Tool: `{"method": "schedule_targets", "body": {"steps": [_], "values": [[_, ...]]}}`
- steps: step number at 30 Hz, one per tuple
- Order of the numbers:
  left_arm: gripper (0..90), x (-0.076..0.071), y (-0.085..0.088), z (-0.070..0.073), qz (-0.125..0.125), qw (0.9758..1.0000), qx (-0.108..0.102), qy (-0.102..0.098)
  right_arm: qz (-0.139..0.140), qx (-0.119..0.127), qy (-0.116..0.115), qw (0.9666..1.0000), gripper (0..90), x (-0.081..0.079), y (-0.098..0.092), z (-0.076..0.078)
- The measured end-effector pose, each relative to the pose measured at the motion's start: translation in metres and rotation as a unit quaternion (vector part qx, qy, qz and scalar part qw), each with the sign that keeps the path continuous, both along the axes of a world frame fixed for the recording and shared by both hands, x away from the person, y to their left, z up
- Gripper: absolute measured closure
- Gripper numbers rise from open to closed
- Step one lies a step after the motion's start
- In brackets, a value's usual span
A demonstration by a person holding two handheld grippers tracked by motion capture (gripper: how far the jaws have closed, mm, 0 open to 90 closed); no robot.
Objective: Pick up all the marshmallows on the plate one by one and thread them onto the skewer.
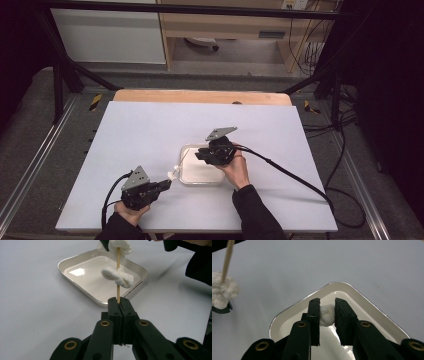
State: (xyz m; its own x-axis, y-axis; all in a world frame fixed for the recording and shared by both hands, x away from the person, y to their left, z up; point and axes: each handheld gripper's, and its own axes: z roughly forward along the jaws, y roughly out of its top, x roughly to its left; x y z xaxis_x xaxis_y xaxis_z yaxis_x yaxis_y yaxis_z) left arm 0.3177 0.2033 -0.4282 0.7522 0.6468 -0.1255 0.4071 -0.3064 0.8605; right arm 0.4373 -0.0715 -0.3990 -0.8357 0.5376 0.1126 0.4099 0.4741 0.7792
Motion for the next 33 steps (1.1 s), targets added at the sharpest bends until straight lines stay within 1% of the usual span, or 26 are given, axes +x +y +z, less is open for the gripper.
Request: {"method": "schedule_targets", "body": {"steps": [5,14,24,33], "values": [[88.3,0.000,-0.001,0.000,-0.002,1.0000,-0.001,-0.001,0.000,0.012,0.001,0.9999,75.6,-0.005,-0.009,0.006],[88.4,-0.002,-0.003,0.000,-0.008,1.0000,-0.001,-0.004,0.003,0.052,-0.003,0.9986,75.6,-0.016,-0.027,0.021],[88.4,-0.003,-0.006,0.001,-0.013,0.9999,0.001,-0.006,0.010,0.102,0.000,0.9948,76.0,-0.026,-0.038,0.040],[88.4,-0.004,-0.008,0.001,-0.018,0.9998,0.002,-0.006,0.011,0.138,0.001,0.9904,76.5,-0.028,-0.045,0.052]]}}
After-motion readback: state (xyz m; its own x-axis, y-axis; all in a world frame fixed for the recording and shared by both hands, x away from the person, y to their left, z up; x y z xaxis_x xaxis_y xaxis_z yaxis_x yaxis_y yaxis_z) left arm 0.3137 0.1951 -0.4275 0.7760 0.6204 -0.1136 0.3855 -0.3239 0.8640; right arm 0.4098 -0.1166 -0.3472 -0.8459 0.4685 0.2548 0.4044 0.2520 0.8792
